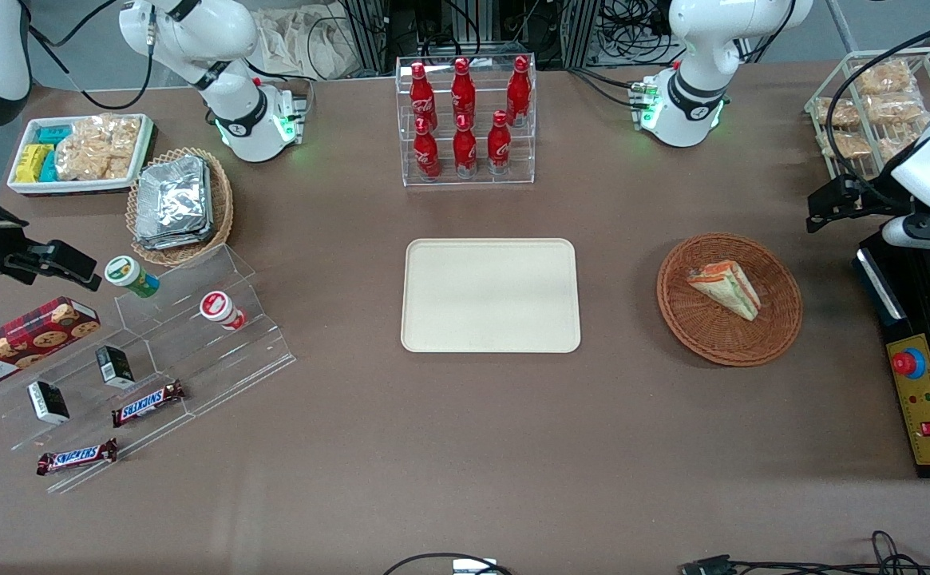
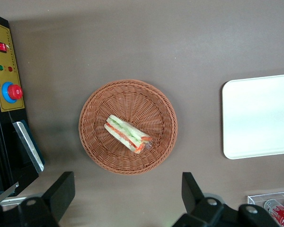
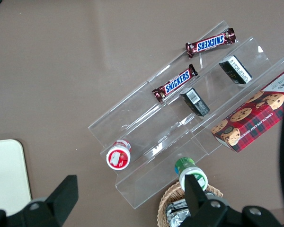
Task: Place sandwich from basket to tray
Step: 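Move the open left gripper over the sandwich in the wicker basket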
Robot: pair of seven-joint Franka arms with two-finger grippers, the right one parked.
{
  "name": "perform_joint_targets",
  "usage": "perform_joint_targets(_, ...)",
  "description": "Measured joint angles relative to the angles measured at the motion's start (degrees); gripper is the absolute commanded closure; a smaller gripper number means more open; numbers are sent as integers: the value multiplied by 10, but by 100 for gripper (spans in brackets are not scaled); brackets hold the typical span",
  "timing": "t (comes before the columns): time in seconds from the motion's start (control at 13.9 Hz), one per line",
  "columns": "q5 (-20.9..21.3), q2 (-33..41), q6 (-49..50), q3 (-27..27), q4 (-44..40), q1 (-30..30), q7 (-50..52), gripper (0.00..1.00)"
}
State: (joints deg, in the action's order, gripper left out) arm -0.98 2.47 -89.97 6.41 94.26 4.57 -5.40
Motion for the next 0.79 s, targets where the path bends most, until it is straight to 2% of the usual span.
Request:
perform_joint_targets(0.29,0,-1,2,-1,-1,0,4,0)
perform_joint_targets(0.58,2,-10,2,-1,5,0,60,0)
perform_joint_targets(0.79,4,-9,-54,-1,66,0,126,0)
